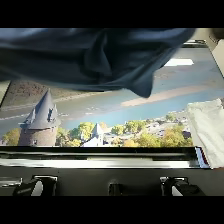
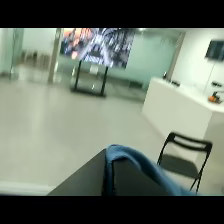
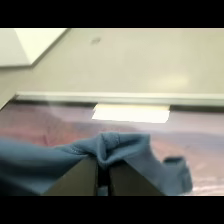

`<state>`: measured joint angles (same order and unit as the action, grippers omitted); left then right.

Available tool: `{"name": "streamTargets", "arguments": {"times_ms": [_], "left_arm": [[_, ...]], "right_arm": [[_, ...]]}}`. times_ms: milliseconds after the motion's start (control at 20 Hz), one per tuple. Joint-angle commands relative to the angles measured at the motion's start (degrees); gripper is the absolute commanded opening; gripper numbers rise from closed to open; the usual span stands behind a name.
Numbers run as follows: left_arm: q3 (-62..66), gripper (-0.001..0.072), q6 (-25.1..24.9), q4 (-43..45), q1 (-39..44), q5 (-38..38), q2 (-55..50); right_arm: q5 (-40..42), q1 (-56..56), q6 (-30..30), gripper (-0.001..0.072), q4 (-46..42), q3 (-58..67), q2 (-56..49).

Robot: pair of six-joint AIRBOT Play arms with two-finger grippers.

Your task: Fold the clothes and pants, and hang the long-sleeved shirts on hangers.

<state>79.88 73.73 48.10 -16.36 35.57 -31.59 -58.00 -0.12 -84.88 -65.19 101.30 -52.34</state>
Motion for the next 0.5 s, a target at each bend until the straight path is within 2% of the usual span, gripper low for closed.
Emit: {"name": "streamTargets", "arguments": {"times_ms": [0, 100, 200, 300, 450], "left_arm": [[8.0, 0.0019, 2.4, 0.1, 0.0, -0.7, 0.3], [10.0, 0.0018, 2.3, 0.1, 0.0, -0.8, 0.2], [10.1, 0.0019, 2.3, 0.2, 0.0, -0.5, -0.7], [9.7, 0.0019, 2.2, 1.6, 0.0, 0.6, -3.6], [7.5, 0.0019, 1.4, 3.6, 0.1, 7.8, -11.8]], "right_arm": [[0.6, -0.4, -2.3, 0.0045, -3.3, 1.4, 8.2], [3.9, -0.4, -3.0, 0.0045, -3.4, 1.4, 10.4], [3.6, -0.4, -3.0, 0.0045, -4.9, 1.4, 10.8], [-2.6, -0.4, -3.7, 0.0046, -9.1, 1.4, 9.2], [-18.6, -0.4, -10.1, 0.0046, -14.8, -1.5, 2.5]]}}
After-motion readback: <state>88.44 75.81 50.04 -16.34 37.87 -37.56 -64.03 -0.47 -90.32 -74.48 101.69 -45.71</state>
